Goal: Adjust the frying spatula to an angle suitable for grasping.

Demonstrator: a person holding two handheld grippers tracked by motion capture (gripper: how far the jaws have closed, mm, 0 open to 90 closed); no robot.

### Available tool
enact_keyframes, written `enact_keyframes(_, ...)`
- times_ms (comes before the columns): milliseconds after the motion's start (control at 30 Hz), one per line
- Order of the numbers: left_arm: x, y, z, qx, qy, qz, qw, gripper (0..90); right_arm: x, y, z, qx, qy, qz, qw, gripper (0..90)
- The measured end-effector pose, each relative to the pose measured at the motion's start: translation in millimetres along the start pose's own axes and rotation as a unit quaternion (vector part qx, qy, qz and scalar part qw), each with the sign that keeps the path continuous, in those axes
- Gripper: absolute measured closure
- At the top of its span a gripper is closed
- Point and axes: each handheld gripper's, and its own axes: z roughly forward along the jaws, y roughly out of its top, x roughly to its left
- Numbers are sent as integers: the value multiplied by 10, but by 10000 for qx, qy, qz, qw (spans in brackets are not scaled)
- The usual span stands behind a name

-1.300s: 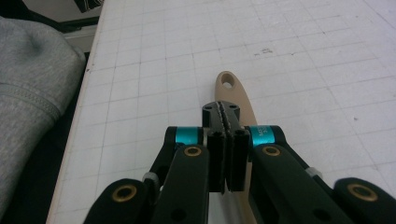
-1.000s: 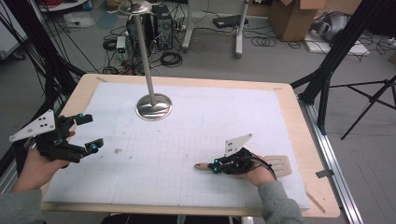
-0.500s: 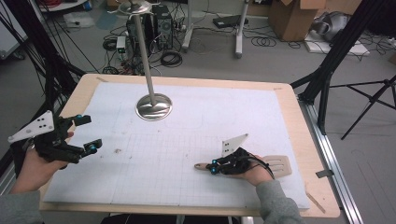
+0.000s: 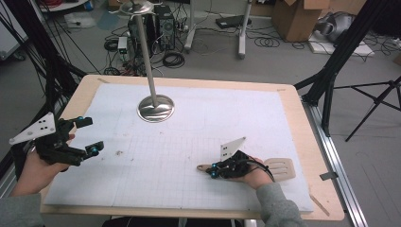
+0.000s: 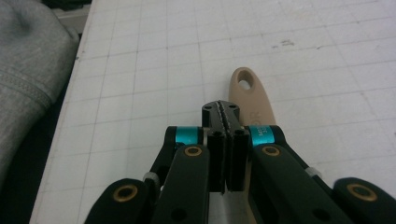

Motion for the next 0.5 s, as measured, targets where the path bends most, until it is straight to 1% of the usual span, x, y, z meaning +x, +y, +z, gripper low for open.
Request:
enact_keyframes(33,0,0,0,0,0,0,10000,32,0,0,0,0,0,0,10000,900)
enact_keyframes(67,1,-3,1,2,7,-1,10000,32,5,7,15,77,-49,-103,9999,900)
enact_keyframes(100,1,-5,2,4,8,-1,10000,32,5,7,15,77,-49,-103,9999,900)
enact_keyframes(300,1,-11,5,12,-2,-9,10000,32,-35,2,17,23,-119,-26,9999,900)
enact_keyframes(333,0,-12,3,14,4,-17,10000,32,-45,1,14,13,-150,50,9999,900)
enact_keyframes(433,3,-13,-2,14,5,-9,10000,32,-60,1,16,-5,-190,71,9998,900)
enact_keyframes(467,2,-17,-4,11,8,-23,10000,32,-78,-1,14,-17,-242,107,9996,900)
enact_keyframes(500,2,-17,-4,11,8,-23,10000,32,-83,-1,14,-21,-239,128,9996,900)
